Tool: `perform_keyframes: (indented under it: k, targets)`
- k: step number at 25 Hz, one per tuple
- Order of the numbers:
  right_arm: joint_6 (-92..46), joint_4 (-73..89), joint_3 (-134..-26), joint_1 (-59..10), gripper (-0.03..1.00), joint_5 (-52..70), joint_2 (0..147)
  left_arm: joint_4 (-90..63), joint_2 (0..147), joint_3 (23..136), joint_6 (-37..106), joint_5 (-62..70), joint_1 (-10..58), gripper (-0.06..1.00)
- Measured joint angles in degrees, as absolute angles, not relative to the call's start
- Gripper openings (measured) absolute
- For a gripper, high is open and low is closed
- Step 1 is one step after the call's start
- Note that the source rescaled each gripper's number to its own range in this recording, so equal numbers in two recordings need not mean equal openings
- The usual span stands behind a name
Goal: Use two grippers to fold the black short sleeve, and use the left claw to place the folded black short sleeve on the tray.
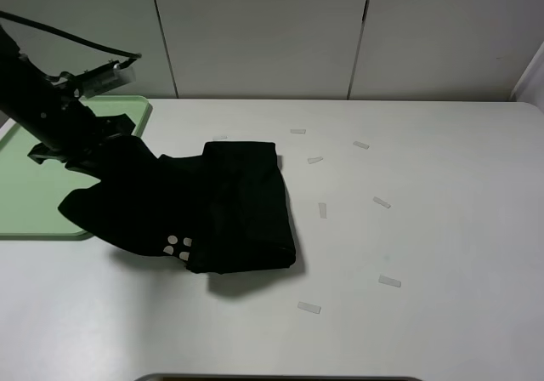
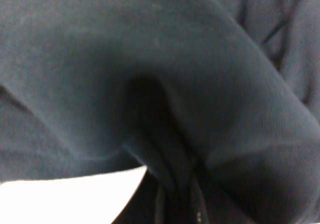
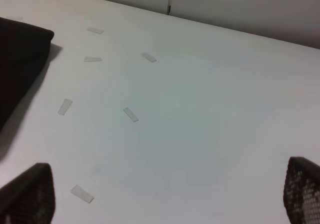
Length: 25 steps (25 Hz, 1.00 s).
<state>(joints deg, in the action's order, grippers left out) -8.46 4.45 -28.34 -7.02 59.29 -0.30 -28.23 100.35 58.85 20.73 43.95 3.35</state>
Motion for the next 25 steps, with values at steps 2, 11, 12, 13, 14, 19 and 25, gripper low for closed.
perform_keyframes:
  k: [2, 11, 12, 13, 14, 19, 25]
  targets:
    - [-8.5, 4.4, -28.3, -7.0, 1.00, 59.3, -0.3, -29.4, 100.3, 59.0, 20.7, 42.1, 5.7, 0.00]
    - [-8.5, 4.4, -28.3, -7.0, 1.00, 59.3, -0.3, -34.9, 100.3, 59.0, 20.7, 34.2, 17.8, 0.00]
    - [-8.5, 4.4, -28.3, -7.0, 1.00, 59.3, -0.3, -35.2, 100.3, 59.0, 20.7, 33.8, 19.1, 0.00]
    - [-8.5, 4.4, -28.3, -7.0, 1.00, 59.3, -0.3, -35.4, 100.3, 59.0, 20.7, 33.3, 20.4, 0.00]
    - [-8.5, 4.4, -28.3, -7.0, 1.00, 59.3, -0.3, -35.4, 100.3, 59.0, 20.7, 32.7, 21.5, 0.00]
    - [-8.5, 4.4, -28.3, -7.0, 1.00, 59.3, -0.3, -36.8, 100.3, 59.0, 20.7, 29.8, 25.9, 0.00]
    - [-8.5, 4.4, -28.3, -7.0, 1.00, 59.3, -0.3, -37.2, 100.3, 59.0, 20.6, 24.0, 29.2, 0.00]
